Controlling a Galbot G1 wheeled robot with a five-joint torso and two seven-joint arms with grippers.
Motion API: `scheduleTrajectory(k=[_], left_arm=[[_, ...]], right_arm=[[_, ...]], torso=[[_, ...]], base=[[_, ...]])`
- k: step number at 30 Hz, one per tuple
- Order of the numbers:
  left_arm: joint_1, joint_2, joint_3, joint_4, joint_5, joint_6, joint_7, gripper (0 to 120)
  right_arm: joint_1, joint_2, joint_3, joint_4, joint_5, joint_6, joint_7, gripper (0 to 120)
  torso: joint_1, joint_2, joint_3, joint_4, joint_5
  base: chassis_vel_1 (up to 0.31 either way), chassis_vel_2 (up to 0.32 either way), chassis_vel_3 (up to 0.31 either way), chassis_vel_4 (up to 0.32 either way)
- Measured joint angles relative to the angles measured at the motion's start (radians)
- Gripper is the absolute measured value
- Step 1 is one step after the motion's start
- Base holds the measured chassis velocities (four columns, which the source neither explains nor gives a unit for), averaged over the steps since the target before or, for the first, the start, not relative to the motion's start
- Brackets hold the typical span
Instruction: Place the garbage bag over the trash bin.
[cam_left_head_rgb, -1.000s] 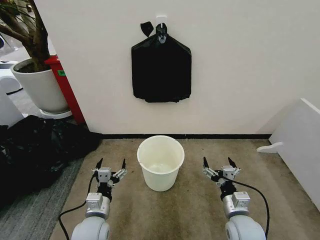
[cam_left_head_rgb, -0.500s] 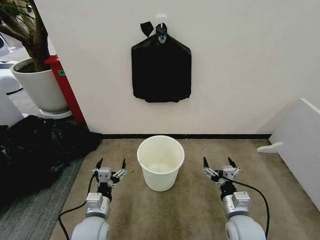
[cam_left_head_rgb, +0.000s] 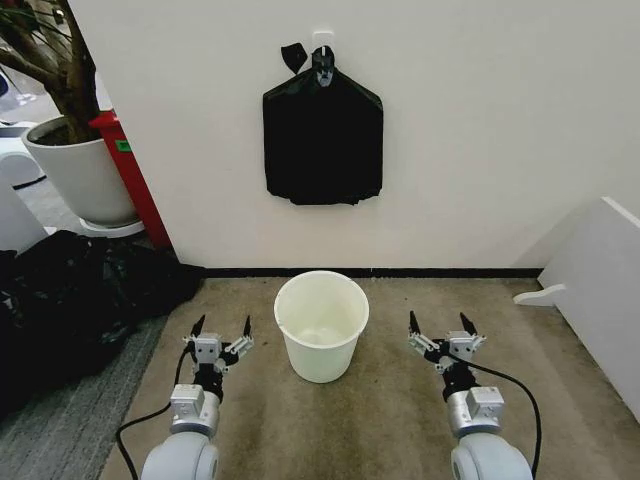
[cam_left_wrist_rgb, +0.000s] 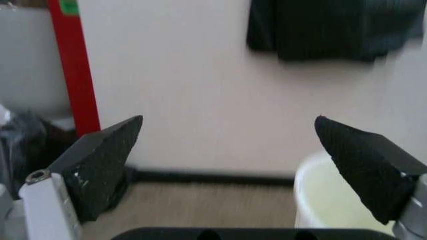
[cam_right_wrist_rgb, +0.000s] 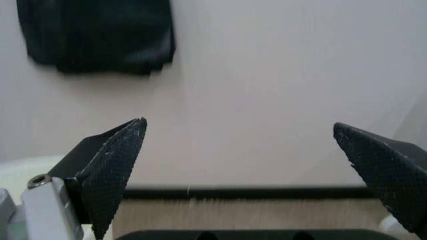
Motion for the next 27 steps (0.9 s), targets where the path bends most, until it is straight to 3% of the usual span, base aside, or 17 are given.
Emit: scheduleTrajectory(k=[6,8,10,12,14,20,27], left_arm=[[-0.035,0.051,-0.007,-0.102,-0.194,-0.088,-0.051,100],[-0.043,0.070,-0.008,-0.123,-0.197,-0.111,-0.054,100],[-0.057,0.099,-0.013,-0.151,-0.185,-0.139,-0.057,100],[-0.060,0.102,-0.016,-0.152,-0.148,-0.142,-0.054,100],[-0.060,0.102,-0.017,-0.152,-0.132,-0.142,-0.048,100],[-0.050,0.093,-0.009,-0.148,-0.111,-0.091,-0.045,100],[-0.050,0.084,0.002,-0.140,-0.097,0.028,-0.106,100]], right_arm=[[-0.066,-0.044,-0.048,0.072,0.029,0.201,0.153,100],[-0.070,-0.048,-0.049,0.077,0.030,0.219,0.158,100],[-0.067,-0.066,-0.028,0.078,0.020,0.246,0.131,100],[-0.056,-0.078,-0.023,0.078,0.017,0.246,0.113,100],[-0.052,-0.082,-0.022,0.078,0.016,0.232,0.105,100],[-0.025,-0.127,-0.049,0.130,0.059,-0.009,0.141,100],[0.007,-0.169,-0.063,0.129,0.077,-0.113,0.161,100]], torso=[[0.000,0.000,0.000,0.0000,-0.0004],[0.000,0.000,0.000,0.0001,-0.0012],[0.000,0.000,0.000,-0.0003,0.0011],[0.000,0.000,0.000,0.0000,-0.0014],[0.000,0.000,0.000,0.0000,-0.0004],[0.000,0.000,0.000,0.0000,0.0000],[0.000,0.000,0.000,0.0000,0.0001]], base=[[0.000,0.000,0.000,0.000],[0.000,0.000,0.000,0.000],[0.000,0.000,0.000,0.000],[0.000,0.000,0.000,0.000],[0.000,0.000,0.000,0.000],[0.000,0.000,0.000,0.000],[0.000,0.000,0.000,0.000]])
